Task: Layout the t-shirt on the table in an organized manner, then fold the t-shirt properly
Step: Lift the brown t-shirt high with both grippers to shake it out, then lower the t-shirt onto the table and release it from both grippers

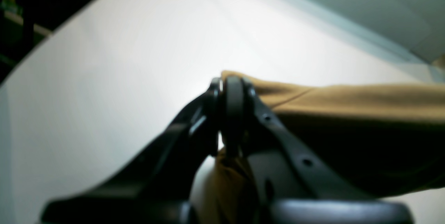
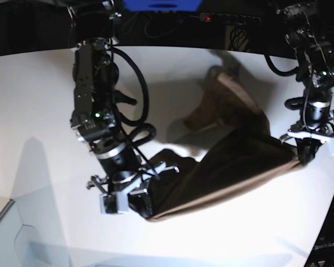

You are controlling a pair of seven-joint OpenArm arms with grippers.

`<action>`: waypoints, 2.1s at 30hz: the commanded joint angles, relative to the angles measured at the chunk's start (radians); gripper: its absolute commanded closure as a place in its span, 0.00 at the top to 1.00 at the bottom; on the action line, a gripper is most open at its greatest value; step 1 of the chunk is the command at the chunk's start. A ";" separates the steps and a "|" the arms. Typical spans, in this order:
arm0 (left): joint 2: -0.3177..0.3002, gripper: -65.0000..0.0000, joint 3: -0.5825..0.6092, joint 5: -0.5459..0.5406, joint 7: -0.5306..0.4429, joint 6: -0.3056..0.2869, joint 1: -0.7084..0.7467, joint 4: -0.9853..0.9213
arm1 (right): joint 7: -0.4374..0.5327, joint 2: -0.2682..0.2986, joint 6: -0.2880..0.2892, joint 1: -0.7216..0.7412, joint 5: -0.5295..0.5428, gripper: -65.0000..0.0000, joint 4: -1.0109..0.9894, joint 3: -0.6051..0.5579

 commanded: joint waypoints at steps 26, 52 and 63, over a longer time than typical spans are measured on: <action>-0.143 0.01 -0.005 0.009 0.050 0.004 -0.635 -0.045 | 0.040 0.026 0.005 0.598 0.001 0.00 -0.177 -0.046; -0.090 0.01 0.004 0.004 0.058 0.001 -0.494 -0.376 | 0.197 0.006 0.002 0.066 -0.108 0.00 -0.228 -0.025; -0.067 0.01 0.034 0.004 0.053 0.001 -0.156 -0.430 | 0.377 0.006 0.004 -0.358 -0.050 0.00 -0.329 -0.031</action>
